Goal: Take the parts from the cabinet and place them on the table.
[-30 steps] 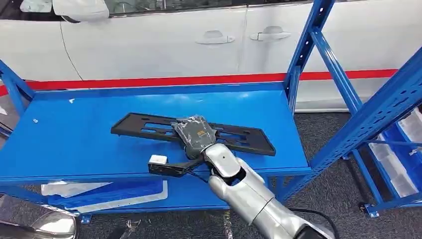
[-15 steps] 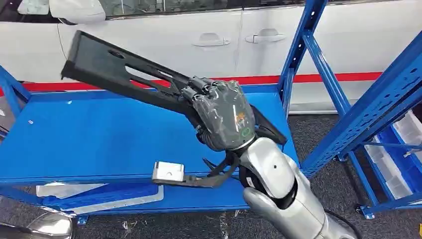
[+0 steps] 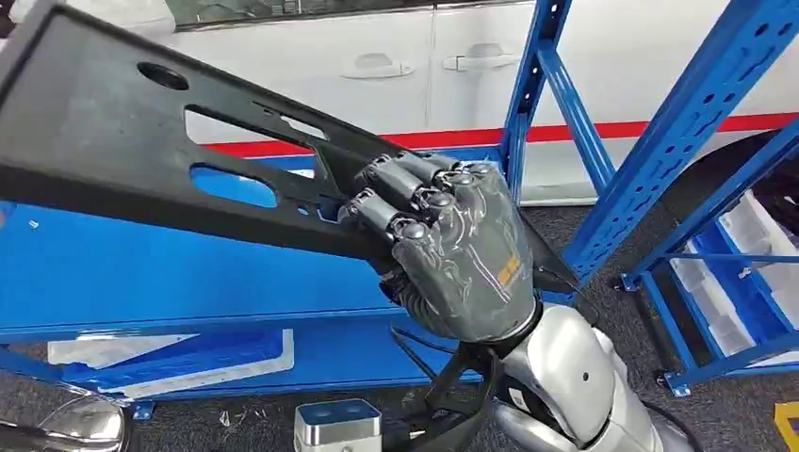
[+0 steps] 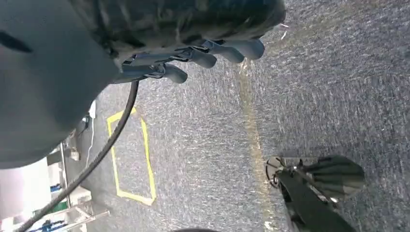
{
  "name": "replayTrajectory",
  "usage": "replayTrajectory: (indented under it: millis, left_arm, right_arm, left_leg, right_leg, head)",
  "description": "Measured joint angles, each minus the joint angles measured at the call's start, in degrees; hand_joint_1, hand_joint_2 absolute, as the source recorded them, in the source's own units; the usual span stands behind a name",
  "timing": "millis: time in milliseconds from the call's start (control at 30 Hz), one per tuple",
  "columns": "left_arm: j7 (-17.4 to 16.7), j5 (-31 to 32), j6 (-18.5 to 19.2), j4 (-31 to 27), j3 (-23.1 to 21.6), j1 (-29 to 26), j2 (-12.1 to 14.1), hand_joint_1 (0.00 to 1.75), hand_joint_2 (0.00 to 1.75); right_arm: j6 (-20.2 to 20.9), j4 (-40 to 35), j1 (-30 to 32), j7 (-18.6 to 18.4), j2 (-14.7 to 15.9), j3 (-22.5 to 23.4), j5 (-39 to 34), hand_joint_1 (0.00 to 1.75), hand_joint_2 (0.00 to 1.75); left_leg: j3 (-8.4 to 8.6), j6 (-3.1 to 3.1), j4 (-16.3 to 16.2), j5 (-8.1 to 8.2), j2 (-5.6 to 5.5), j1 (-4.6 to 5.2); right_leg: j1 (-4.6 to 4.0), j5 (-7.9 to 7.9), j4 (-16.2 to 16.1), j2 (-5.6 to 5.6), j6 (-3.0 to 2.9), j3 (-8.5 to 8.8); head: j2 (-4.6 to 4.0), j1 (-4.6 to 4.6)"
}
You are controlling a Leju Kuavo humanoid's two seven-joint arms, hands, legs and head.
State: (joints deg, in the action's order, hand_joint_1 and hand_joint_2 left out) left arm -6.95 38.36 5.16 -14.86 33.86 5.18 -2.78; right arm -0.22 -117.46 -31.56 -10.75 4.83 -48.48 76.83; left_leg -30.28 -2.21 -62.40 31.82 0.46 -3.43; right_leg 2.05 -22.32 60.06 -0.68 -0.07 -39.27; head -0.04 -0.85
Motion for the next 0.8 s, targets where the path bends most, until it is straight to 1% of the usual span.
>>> replayTrajectory:
  millis: [33,67,100,167,200,233,267,300,333,367,400,433,467,500,533,567,600,633,667,700,733,767,800]
  left_arm:
    - [0.1,0.0,0.0,0.0,0.0,0.3,0.0,0.00,0.00]
    - [0.2,0.1,0.2,0.0,0.0,0.4,0.0,0.00,0.00]
    - [0.3,0.1,0.2,0.0,0.0,0.4,0.0,0.00,0.00]
    - [0.5,0.1,0.4,0.0,0.0,0.3,0.0,0.00,0.00]
    - [0.5,0.1,0.4,0.0,0.1,0.2,0.0,0.00,0.00]
    - [0.5,0.1,0.4,0.0,0.1,0.3,0.0,0.00,0.00]
    - [0.5,0.2,0.5,0.0,0.1,0.3,0.0,0.00,0.00]
    - [0.6,0.2,0.6,0.0,0.1,0.3,0.0,0.00,0.00]
    - [0.6,0.2,0.7,0.0,0.1,0.3,0.0,0.00,0.00]
    - [0.8,0.2,0.7,0.0,0.2,0.2,0.0,0.00,0.00]
    - [0.9,0.2,0.8,0.0,0.3,0.2,0.0,0.00,0.00]
    - [1.0,0.2,0.9,0.0,0.3,0.2,0.0,0.00,0.00]
    - [1.1,0.2,0.9,0.0,0.4,0.3,0.0,0.00,0.00]
    - [1.2,0.2,0.9,0.0,0.5,0.3,0.0,0.00,0.00]
    - [1.2,0.2,1.0,0.0,0.5,0.3,0.0,0.00,0.00]
    - [1.3,0.3,1.0,0.0,0.5,0.3,-0.3,0.00,0.00]
    - [1.3,0.3,1.0,0.0,0.5,0.4,-0.3,0.00,0.00]
    - [1.4,0.3,1.0,0.0,0.6,0.4,-0.3,0.00,0.00]
    - [1.4,0.3,1.0,0.0,0.6,0.4,-0.3,0.00,0.00]
    - [1.5,0.3,1.2,0.0,0.6,0.4,-0.2,0.00,0.00]
    - [1.5,0.3,1.2,0.0,0.7,0.4,-0.1,0.00,0.00]
    - [1.5,0.2,1.3,0.1,0.7,0.4,-0.2,0.00,0.00]
    - [1.5,0.2,1.3,0.1,0.7,0.3,-0.2,0.00,0.00]
  right_arm:
    - [-0.1,-0.4,-0.1,0.0,0.0,-0.1,0.4,1.71,1.75]
    - [-0.1,-0.8,-0.2,0.0,0.2,-0.2,0.9,1.71,1.75]
    - [-0.1,-1.1,-0.4,0.0,0.3,-0.4,1.2,1.71,1.75]
    - [-0.1,-1.9,-0.4,0.1,0.5,-0.9,1.4,1.71,1.75]
    - [-0.1,-2.2,-0.5,0.1,0.7,-0.9,1.5,1.71,1.75]
    - [-0.1,-2.5,-0.5,0.1,0.9,-1.0,1.6,1.71,1.75]
    - [-0.1,-2.8,-0.5,0.2,1.1,-1.0,1.6,1.71,1.75]
    - [-0.1,-3.0,-0.5,0.1,1.2,-1.0,1.6,1.71,1.75]
    - [-0.1,-3.2,-0.5,0.1,1.4,-1.0,1.6,1.71,1.75]
    - [-0.1,-3.3,-0.5,0.1,1.6,-1.2,1.6,1.71,1.75]
    - [-0.1,-3.4,-0.5,0.1,1.7,-1.5,1.6,1.71,1.75]
    - [-0.1,-3.5,-0.4,0.0,1.9,-1.8,1.2,1.71,1.75]
    - [-0.1,-3.5,-0.4,0.0,2.0,-1.9,0.9,1.71,1.75]
    - [-0.1,-3.7,-0.4,0.0,2.1,-1.9,0.8,1.71,1.75]
    - [-0.1,-3.9,-0.5,0.0,2.1,-2.0,0.7,1.71,1.75]
    - [-0.1,-4.1,-0.7,0.0,2.1,-2.0,0.7,1.71,1.75]
    - [-0.1,-4.2,-0.7,0.0,2.2,-2.0,0.7,1.71,1.75]
    - [0.0,-4.2,-0.8,0.0,2.2,-2.0,0.7,1.71,1.75]
    - [0.0,-4.2,-0.9,-0.2,2.3,-2.0,0.6,1.71,1.75]
    - [0.0,-4.2,-0.9,-0.3,2.3,-2.0,0.5,1.71,1.75]
    - [0.1,-4.2,-0.9,-0.4,2.4,-2.0,0.5,1.71,1.75]
    - [0.2,-4.2,-1.0,-0.6,2.4,-2.0,0.4,1.71,1.75]
    - [0.4,-4.2,-1.1,-1.0,2.4,-2.0,0.3,1.71,1.75]
  left_leg:
    - [2.26,-0.07,4.4,0.21,-0.14,-0.01]
    - [1.61,-0.31,4.1,-0.35,-0.31,0.72]
    - [1.21,0.16,3.8,-0.69,-0.67,0.74]
    - [0.70,1.08,3.5,-1.33,-0.70,1.18]
    - [0.26,1.67,3.7,-2.05,-0.56,1.00]
    - [0.08,2.30,3.7,-2.65,-0.22,1.03]
    - [-0.58,2.66,3.7,-3.20,-0.22,1.23]
    - [-1.32,3.20,3.7,-3.69,-0.18,1.45]
    - [-2.11,3.43,3.6,-4.31,-0.13,1.70]
    - [-2.94,3.69,3.6,-4.88,-0.03,2.05]
    - [-3.76,3.86,3.6,-5.42,0.00,2.42]
    - [-4.52,3.94,3.6,-5.96,0.00,2.76]
    - [-5.21,3.95,3.6,-6.42,-0.01,3.06]
    - [-5.74,3.93,3.5,-6.87,-0.05,3.27]
    - [-6.13,3.89,3.5,-7.28,-0.07,3.36]
    - [-6.56,3.70,3.4,-7.58,-0.04,3.57]
    - [-6.61,3.48,3.5,-8.05,0.02,3.54]
    - [-6.51,3.09,3.8,-8.60,0.08,3.39]
    - [-6.55,2.79,4.2,-9.06,0.10,3.30]
    - [-6.78,2.49,4.2,-9.57,-0.03,3.62]
    - [-7.14,2.11,3.8,-8.55,-0.13,3.47]
    - [-8.02,1.75,2.0,-5.72,-0.27,3.47]
    - [-8.99,1.52,-1.2,-2.57,-0.27,3.24]
  right_leg:
    - [0.01,0.37,0.2,0.01,0.55,-0.24]
    - [-0.45,0.69,0.2,-0.05,1.10,-0.32]
    - [-0.44,1.07,0.0,-0.04,1.54,-0.27]
    - [-0.12,2.21,-1.0,0.03,2.40,0.00]
    - [0.15,2.55,-1.1,0.01,2.81,-0.23]
    - [0.35,0.45,-0.1,0.23,2.73,-0.70]
    - [0.15,-2.92,2.4,0.48,2.58,-1.44]
    - [0.03,-6.57,6.4,0.48,2.44,-2.51]
    - [-0.34,-9.75,11.0,0.46,2.32,-3.54]
    - [-0.56,-11.60,14.7,0.46,2.16,-4.05]
    - [-0.75,-11.68,16.4,0.47,1.90,-3.64]
    - [-1.00,-10.48,15.5,0.47,1.51,-2.04]
    - [-1.30,-8.83,12.7,0.46,0.98,0.45]
    - [-1.73,-7.44,8.5,0.46,0.29,3.71]
    - [-2.21,-6.77,3.4,0.46,-0.54,7.49]
    - [-2.78,-8.13,-0.7,0.56,-1.50,10.13]
    - [-2.80,-7.83,-1.8,0.75,-1.26,10.33]
    - [-2.91,-7.07,-1.7,0.64,-1.37,10.01]
    - [-3.13,-6.95,-2.0,0.66,-1.53,9.94]
    - [-2.60,-6.22,-2.6,0.74,-1.80,9.64]
    - [-2.08,-5.45,-3.1,1.08,-2.00,9.40]
    - [-2.06,-4.85,-3.2,1.06,-2.45,8.79]
    - [-2.01,-4.42,-3.2,1.07,-2.66,8.21]
  head:
    - [0.00,0.04]
    - [0.00,0.02]
    - [0.02,-0.52]
    - [0.02,-0.57]
    - [0.00,-0.74]
    - [0.02,-0.72]
    - [0.00,-0.85]
    - [0.00,-0.85]
    - [0.00,-0.94]
    - [0.00,-0.96]
    - [0.00,-0.92]
    - [0.00,-0.90]
    - [0.00,-0.92]
    - [0.00,-0.87]
    - [0.00,-0.90]
    - [0.00,-0.85]
    - [0.02,-0.68]
    - [0.00,-0.94]
    - [0.00,-0.90]
    - [0.00,-0.85]
    - [0.00,-0.83]
    - [0.00,-0.70]
    - [0.00,-0.40]
